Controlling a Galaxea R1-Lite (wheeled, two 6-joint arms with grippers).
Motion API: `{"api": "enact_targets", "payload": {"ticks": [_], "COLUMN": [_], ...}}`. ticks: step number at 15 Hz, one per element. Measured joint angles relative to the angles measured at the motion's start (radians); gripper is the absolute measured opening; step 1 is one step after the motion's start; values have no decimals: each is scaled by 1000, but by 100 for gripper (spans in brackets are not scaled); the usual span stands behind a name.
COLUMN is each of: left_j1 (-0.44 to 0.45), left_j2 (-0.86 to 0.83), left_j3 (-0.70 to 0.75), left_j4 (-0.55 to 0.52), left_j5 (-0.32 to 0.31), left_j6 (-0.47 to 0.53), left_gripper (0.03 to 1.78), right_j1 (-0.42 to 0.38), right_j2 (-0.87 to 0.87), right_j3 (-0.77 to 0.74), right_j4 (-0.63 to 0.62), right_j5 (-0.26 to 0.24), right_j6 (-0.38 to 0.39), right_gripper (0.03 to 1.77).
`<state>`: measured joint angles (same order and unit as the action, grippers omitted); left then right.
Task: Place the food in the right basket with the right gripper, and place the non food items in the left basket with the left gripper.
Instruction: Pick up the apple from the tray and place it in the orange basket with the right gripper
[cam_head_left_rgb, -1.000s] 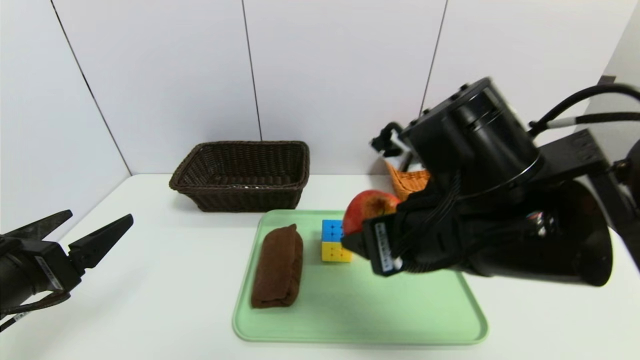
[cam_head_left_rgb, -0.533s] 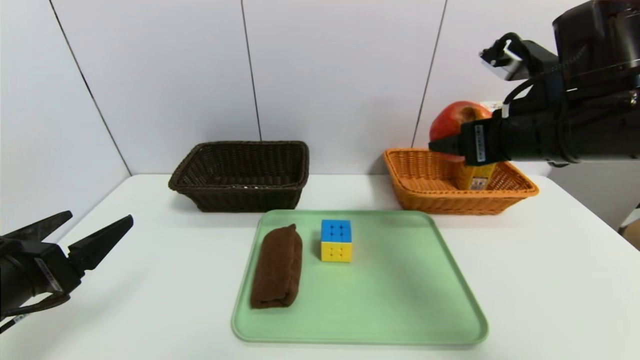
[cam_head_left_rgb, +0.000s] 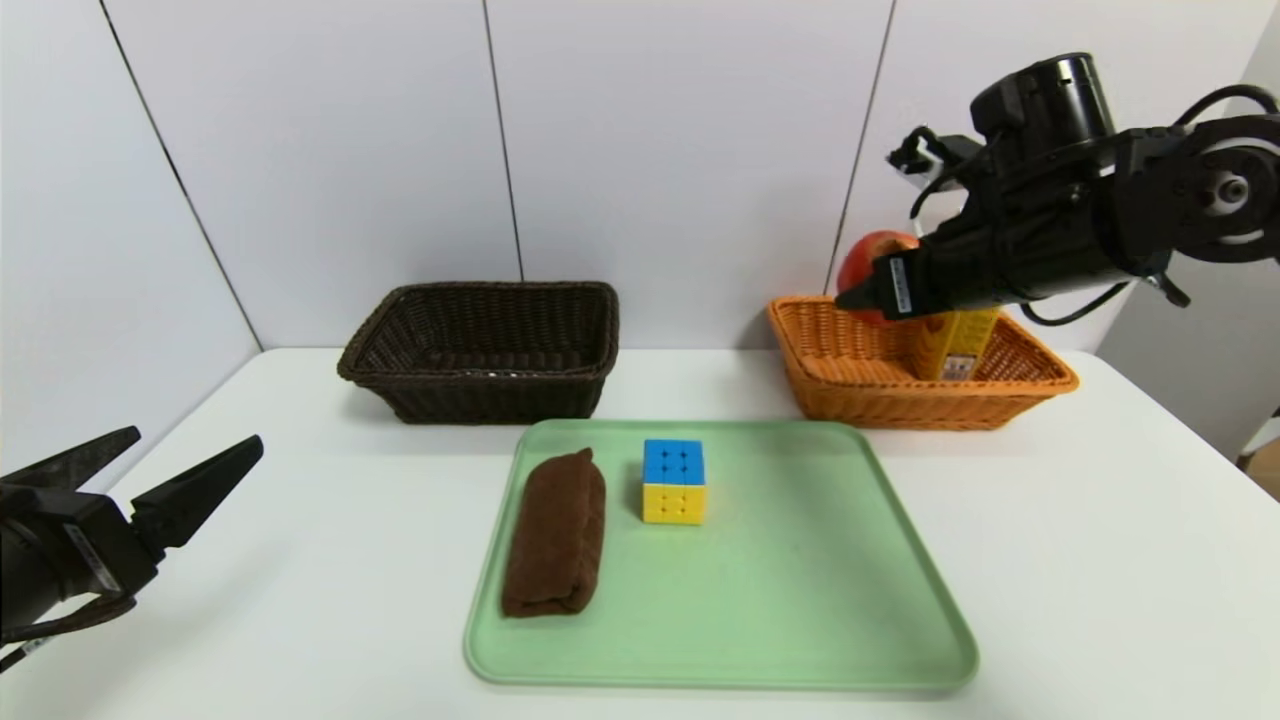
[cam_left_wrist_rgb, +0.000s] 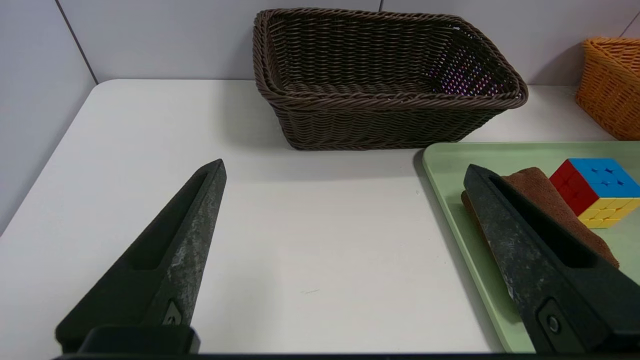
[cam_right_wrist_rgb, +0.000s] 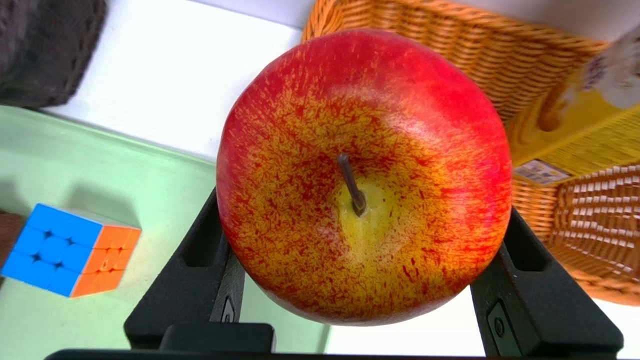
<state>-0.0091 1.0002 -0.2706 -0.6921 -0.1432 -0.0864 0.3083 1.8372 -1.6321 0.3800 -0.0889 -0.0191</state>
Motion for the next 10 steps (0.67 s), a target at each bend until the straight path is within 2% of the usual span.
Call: {"api": "enact_targets", "payload": {"ticks": [5,10], "left_j1": [0,0], "left_j2": [-12,-16], "left_j3": [13,22], "left_j4": [1,1], "left_j5": [1,1], "left_j6": [0,0], "left_gripper": [169,169], "right_j1": [-34,-66], "right_j2": [165,281], "right_j3": [-219,-290], "right_j4": [155,185], "right_j5": [0,-8], "right_j6": [4,9], "right_gripper": [119,119]}}
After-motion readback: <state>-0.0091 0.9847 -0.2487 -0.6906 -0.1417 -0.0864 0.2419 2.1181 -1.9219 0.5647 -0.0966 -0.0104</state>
